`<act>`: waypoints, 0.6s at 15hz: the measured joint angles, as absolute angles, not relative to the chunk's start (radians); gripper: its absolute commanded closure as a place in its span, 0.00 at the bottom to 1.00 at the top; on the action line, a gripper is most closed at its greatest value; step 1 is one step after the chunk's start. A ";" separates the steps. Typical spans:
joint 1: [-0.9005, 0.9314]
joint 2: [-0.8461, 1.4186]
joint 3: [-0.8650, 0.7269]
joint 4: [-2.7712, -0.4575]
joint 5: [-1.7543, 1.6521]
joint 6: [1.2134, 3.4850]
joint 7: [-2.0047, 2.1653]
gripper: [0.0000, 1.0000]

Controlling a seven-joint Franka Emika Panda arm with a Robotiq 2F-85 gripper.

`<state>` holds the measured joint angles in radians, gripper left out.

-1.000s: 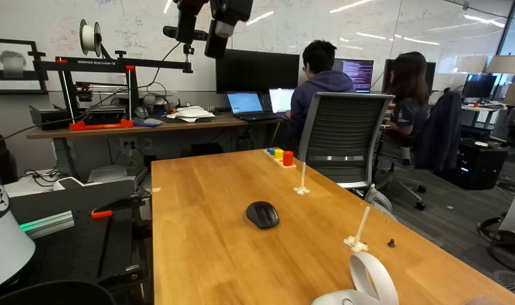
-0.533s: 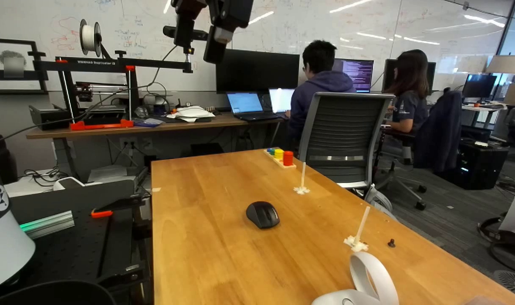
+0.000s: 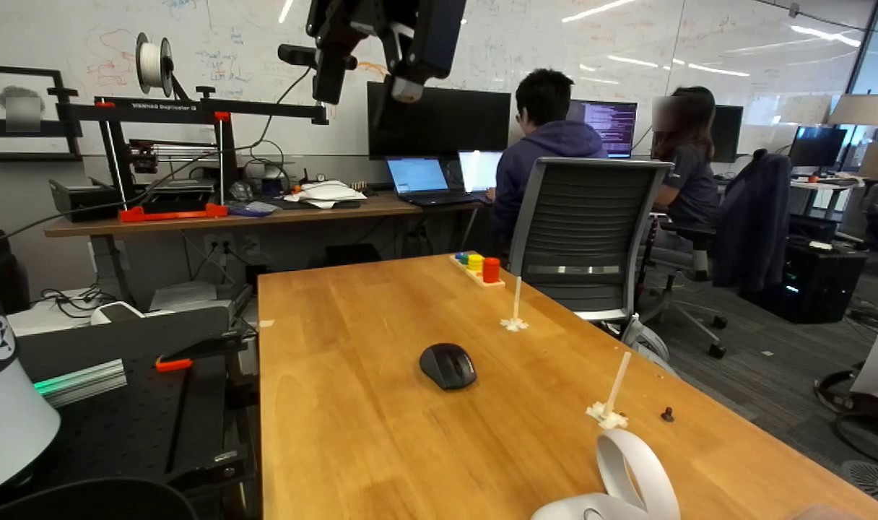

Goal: Slightly move the mouse on the desk

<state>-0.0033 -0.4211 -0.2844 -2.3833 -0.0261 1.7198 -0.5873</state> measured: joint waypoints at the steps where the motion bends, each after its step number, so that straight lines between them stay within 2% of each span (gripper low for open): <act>1: -0.003 -0.421 -0.284 -2.383 -0.026 1.720 -0.587 0.00; 9: -0.004 -0.417 -0.283 -2.386 -0.026 1.739 -0.587 0.00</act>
